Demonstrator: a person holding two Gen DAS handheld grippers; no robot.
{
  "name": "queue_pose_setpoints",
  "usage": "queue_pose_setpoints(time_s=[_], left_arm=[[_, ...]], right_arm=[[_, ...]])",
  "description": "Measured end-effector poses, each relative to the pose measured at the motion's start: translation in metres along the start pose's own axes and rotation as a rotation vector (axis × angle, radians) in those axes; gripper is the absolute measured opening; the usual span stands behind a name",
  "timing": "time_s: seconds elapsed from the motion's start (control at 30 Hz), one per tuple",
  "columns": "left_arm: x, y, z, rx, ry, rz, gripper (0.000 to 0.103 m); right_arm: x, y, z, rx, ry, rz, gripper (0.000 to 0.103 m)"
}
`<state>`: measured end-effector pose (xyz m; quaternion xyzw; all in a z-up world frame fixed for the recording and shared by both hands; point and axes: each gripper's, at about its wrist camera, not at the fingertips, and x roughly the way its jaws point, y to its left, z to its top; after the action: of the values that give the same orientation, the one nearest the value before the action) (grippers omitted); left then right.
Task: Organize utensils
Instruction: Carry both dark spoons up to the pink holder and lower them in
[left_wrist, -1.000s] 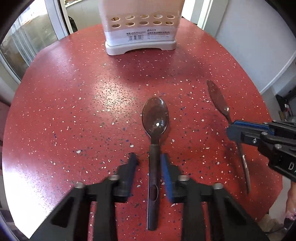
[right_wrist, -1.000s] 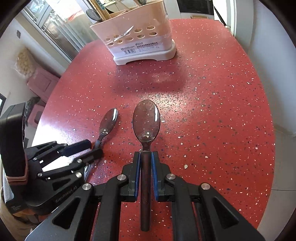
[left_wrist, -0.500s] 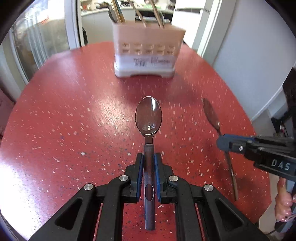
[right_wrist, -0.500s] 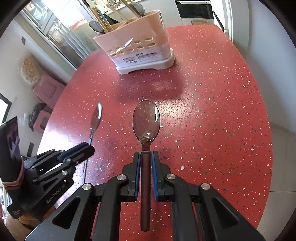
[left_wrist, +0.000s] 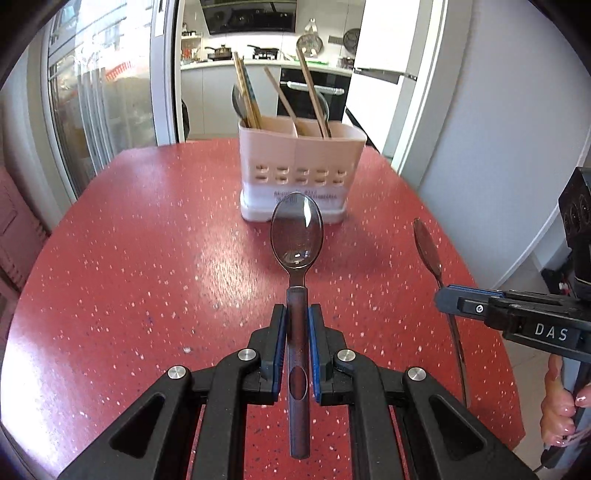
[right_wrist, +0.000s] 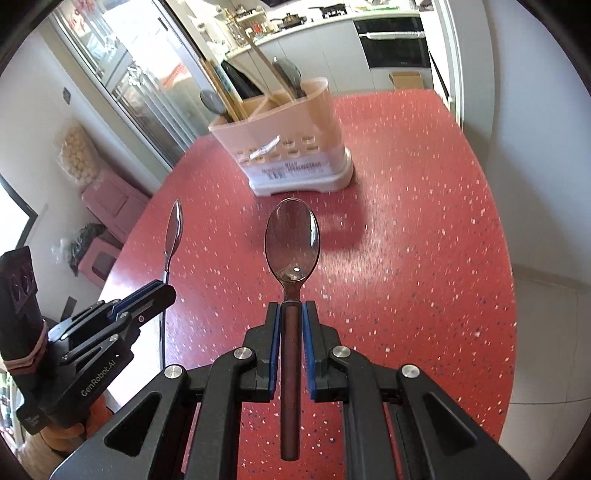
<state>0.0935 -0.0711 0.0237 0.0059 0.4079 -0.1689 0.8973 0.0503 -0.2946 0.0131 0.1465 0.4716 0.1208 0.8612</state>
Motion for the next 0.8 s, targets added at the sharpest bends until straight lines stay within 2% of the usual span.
queue_pose_setpoints(time_s=[0.5,0.8], left_arm=[[-0.004,0.018,0.048,-0.065,-0.111,-0.016,0.04],[0.011,0.028,0.088,-0.101,-0.166,-0.002,0.04]], right_arm=[[-0.02,0.009,0.046,-0.009,-0.122,0.031,0.013],[-0.022,0.014,0.09,-0.04,-0.196,0.035,0.013]])
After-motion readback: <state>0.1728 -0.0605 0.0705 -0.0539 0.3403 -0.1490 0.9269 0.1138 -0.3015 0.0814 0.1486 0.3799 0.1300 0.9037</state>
